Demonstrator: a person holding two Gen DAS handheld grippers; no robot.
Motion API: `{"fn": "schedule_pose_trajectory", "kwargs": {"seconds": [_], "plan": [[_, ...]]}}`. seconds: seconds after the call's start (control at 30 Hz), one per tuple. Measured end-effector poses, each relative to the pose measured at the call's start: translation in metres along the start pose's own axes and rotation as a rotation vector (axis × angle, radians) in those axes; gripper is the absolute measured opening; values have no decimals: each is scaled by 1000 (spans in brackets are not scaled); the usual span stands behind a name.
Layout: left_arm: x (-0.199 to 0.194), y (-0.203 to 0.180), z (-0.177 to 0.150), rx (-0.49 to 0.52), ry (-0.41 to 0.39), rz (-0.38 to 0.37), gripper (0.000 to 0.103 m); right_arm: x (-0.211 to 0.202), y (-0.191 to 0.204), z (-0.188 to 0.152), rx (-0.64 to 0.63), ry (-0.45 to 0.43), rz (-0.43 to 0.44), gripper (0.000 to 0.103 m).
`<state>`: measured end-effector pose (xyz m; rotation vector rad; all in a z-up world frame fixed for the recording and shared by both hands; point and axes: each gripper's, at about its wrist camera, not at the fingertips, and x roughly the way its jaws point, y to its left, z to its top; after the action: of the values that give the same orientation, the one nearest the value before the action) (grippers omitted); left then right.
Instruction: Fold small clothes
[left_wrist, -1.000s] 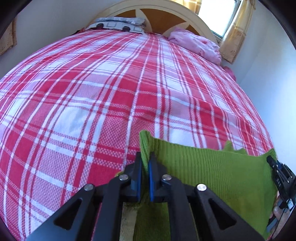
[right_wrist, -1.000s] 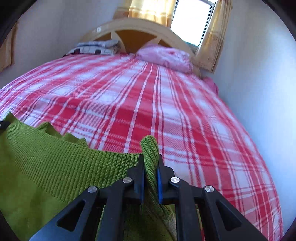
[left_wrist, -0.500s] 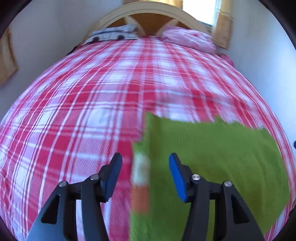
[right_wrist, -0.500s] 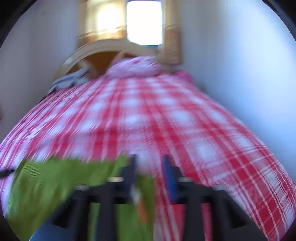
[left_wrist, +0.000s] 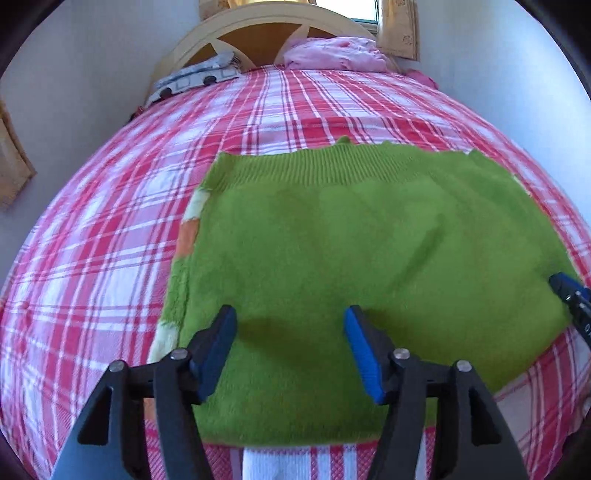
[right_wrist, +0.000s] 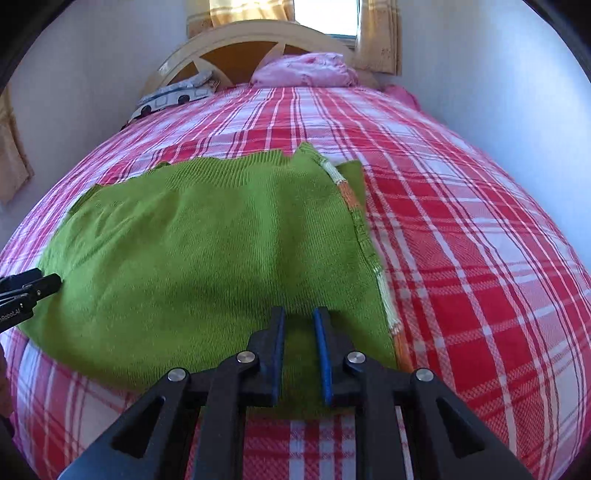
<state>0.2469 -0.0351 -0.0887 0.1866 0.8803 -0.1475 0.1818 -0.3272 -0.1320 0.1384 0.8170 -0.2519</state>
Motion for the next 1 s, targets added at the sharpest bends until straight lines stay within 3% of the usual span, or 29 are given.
{"fn": "schedule_pose_trajectory", "kwargs": {"seconds": [0.1,0.3,0.37,0.43,0.5,0.57,0.6,0.77,0.83,0.9,1.0], "plan": [[-9,0,-4,7,-11,30,67,-1,1,0,-12,-12,-17,17],[-31,14,-19,-40,-68,87,95,-4,-9,0,31,-35,37,17],[-36,26,-27,-103,-71,90,103,-3,-12,0,47,-38,56,17],[-40,47,-40,-236,-61,50,103,-3,-12,1,51,-41,61,17],[-39,75,-60,-408,-45,-43,103,-3,-11,0,51,-43,61,17],[-40,90,-75,-519,-71,-102,96,-3,-11,0,51,-43,62,17],[-41,96,-83,-575,-94,-139,88,-3,-11,0,52,-43,62,17],[-24,81,-86,-612,-70,-260,80,-3,-11,0,63,-46,76,17],[-21,75,-78,-594,-95,-271,80,-3,-13,0,66,-47,81,17],[-6,69,-65,-607,-58,-335,80,-3,-12,0,65,-48,81,17],[15,68,-48,-666,-36,-352,78,-3,-12,0,63,-48,79,17]]}}
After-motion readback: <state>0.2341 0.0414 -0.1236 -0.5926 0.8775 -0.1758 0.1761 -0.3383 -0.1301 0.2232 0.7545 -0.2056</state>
